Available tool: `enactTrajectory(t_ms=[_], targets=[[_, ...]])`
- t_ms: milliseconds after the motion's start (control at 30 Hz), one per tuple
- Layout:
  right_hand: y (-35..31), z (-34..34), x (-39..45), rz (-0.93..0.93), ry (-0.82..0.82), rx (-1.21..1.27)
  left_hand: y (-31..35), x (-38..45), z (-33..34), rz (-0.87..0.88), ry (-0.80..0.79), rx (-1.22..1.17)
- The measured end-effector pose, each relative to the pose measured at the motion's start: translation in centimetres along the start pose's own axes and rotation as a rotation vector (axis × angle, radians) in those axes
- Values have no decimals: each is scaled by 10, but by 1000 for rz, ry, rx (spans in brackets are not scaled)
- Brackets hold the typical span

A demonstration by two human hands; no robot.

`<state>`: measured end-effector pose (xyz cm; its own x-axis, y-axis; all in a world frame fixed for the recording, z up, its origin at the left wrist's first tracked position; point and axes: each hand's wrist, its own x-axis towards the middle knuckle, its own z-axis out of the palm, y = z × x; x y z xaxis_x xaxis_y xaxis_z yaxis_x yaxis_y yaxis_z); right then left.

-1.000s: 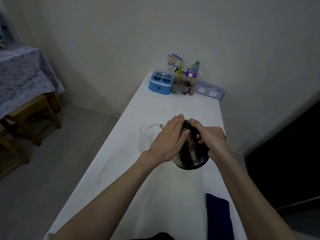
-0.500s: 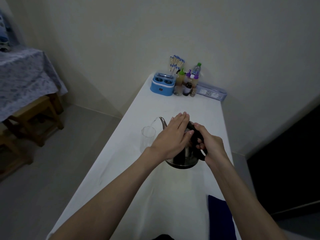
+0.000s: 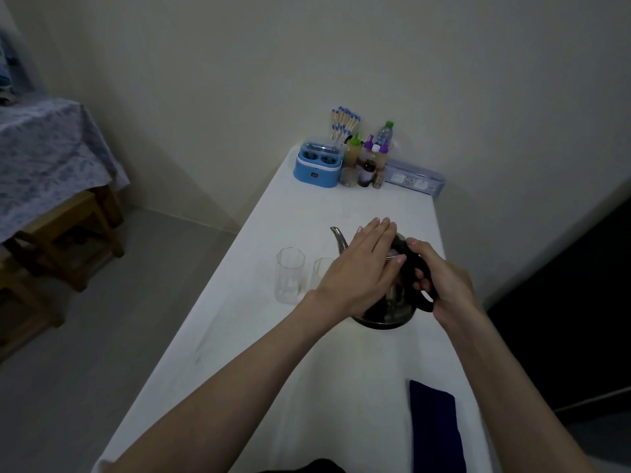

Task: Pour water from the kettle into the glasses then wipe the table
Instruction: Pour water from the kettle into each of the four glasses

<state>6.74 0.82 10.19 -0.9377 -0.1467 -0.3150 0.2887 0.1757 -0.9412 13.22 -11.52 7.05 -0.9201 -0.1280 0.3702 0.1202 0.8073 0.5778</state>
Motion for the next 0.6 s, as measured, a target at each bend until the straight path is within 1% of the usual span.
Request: enactTrajectory(t_ms=[167, 267, 600], targets=[[0, -15, 3, -37, 18, -97, 7, -2, 12, -31, -20, -102], [0, -21, 5, -57, 45, -147, 9, -4, 19, -47, -29, -128], [3, -27, 10, -123, 58, -269, 6, -11, 27, -95, -93, -186]])
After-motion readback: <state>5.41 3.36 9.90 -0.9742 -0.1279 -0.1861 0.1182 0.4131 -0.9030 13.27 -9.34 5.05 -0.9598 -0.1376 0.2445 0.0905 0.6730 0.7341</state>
